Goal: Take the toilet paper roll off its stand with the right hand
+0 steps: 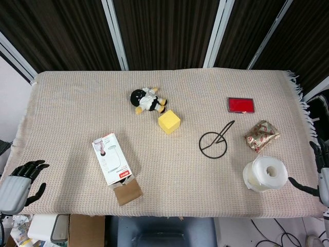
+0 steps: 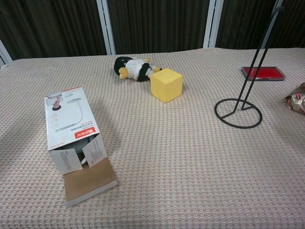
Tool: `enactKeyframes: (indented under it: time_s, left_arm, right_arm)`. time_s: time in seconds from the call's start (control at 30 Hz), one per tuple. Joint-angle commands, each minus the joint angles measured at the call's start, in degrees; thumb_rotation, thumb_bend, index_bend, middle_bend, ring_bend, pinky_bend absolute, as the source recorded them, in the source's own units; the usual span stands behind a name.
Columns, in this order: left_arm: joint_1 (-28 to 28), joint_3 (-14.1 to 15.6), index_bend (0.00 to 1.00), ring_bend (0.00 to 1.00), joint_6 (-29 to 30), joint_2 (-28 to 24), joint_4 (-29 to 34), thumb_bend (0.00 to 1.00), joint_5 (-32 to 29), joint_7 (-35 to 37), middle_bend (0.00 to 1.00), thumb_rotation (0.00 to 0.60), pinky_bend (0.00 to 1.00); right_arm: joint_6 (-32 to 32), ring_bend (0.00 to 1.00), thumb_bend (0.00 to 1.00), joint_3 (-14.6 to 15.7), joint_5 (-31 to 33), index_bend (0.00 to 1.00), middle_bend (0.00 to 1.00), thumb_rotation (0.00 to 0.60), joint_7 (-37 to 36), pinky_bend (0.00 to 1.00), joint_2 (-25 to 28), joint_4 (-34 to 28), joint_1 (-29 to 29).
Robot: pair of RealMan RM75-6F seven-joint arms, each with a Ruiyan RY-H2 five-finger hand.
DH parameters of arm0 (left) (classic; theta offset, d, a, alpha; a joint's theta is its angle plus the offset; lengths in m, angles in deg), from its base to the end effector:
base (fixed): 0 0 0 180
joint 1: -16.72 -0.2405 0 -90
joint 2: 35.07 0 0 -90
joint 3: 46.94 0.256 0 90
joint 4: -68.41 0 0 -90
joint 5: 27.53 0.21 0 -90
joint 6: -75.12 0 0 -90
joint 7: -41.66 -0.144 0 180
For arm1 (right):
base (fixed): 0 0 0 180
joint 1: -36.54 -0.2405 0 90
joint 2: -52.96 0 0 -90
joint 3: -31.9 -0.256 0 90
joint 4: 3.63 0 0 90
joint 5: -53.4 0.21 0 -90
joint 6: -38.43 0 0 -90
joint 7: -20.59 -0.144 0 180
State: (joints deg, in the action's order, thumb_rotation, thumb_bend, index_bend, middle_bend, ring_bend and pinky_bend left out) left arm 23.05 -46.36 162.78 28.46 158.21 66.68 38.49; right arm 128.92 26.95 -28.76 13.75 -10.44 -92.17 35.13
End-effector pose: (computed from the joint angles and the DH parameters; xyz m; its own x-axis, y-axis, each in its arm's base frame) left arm -0.2998 0.1754 0.1557 0.5017 -0.0087 0.8650 0.8516 -0.1711 -0.4956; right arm -0.3345 -0.1684 0.1918 0.3585 0.1193 0.9259 -0.9320 0.1029 0.3476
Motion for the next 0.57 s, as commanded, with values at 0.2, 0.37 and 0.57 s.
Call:
enactKeyframes:
  time_s: [0.2, 0.37, 0.57]
  left_arm:
    - [-0.13, -0.21, 0.27, 0.21, 0.27, 0.29, -0.13, 0.44, -0.20, -0.58, 0.21, 0.600, 0.32]
    - [-0.13, -0.27, 0.27, 0.21, 0.34, 0.27, -0.21, 0.44, -0.20, -0.31, 0.21, 0.600, 0.32]
    - [-0.14, -0.08, 0.27, 0.21, 0.35, 0.27, -0.16, 0.44, 0.13, -0.56, 0.21, 0.600, 0.32]
  right_arm:
    - [-1.21, 0.03, 0.15, 0.12, -0.66, 0.00, 0.01, 0.600, -1.65, 0.11, -0.20, 0.63, 0.26]
    - [-0.98, 0.03, 0.15, -0.06, -1.35, 0.00, 0.01, 0.600, -2.35, 0.11, -0.48, 0.66, 0.24]
    - [-2.24, 0.03, 0.15, 0.33, -1.87, 0.00, 0.01, 0.600, -2.20, 0.11, -0.18, 0.46, -0.06]
